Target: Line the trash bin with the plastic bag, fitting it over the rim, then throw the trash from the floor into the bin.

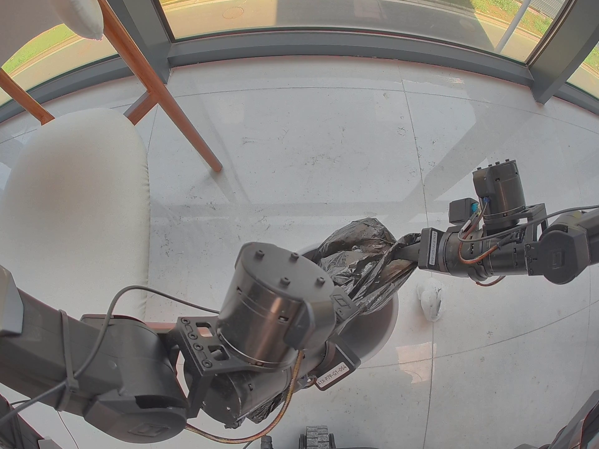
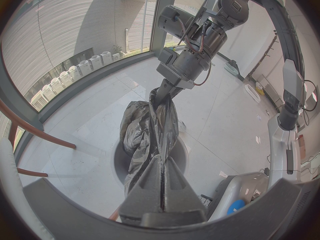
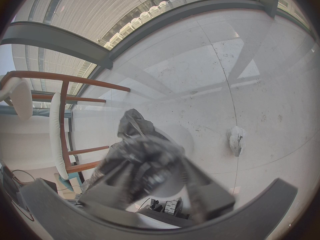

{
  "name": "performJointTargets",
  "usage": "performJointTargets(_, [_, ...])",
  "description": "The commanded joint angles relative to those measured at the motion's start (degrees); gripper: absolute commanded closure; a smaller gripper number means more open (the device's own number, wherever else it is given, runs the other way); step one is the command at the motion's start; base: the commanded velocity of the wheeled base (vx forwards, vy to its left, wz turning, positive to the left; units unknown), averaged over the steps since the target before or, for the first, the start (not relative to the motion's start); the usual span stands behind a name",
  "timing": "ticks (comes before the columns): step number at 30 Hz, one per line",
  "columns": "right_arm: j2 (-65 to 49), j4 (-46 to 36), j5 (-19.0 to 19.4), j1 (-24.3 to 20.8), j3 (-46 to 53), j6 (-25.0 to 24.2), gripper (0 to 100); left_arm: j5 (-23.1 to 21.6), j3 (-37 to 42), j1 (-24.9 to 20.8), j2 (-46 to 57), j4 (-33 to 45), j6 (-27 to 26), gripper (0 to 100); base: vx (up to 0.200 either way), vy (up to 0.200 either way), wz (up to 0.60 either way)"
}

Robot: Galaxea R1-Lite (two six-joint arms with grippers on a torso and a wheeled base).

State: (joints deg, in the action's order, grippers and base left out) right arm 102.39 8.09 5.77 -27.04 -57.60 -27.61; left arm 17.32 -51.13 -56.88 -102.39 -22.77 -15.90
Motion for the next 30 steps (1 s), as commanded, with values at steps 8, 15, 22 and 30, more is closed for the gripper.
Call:
performJointTargets(8, [0.27,0.26,-0.40,-2.40,1.09,0.01,100,-0.80,1.12,-0.60,-1.32,0.62,1.66,100,0.000,0.000,0.00])
performJointTargets(15, [2.20,2.45,-0.23,-0.73,2.05,3.00,100,-1.50,0.59,-0.86,-4.93,0.45,1.75,100,0.000,0.000,0.00])
performJointTargets(22, [5.10,5.97,0.12,2.34,2.41,6.25,100,-0.62,-3.01,-2.53,-9.67,-0.08,4.21,100,0.000,0.000,0.00])
performJointTargets(30, [8.27,15.20,0.30,4.28,6.62,8.45,100,-0.27,-3.45,-4.11,-12.31,0.18,5.44,0,0.000,0.000,0.00])
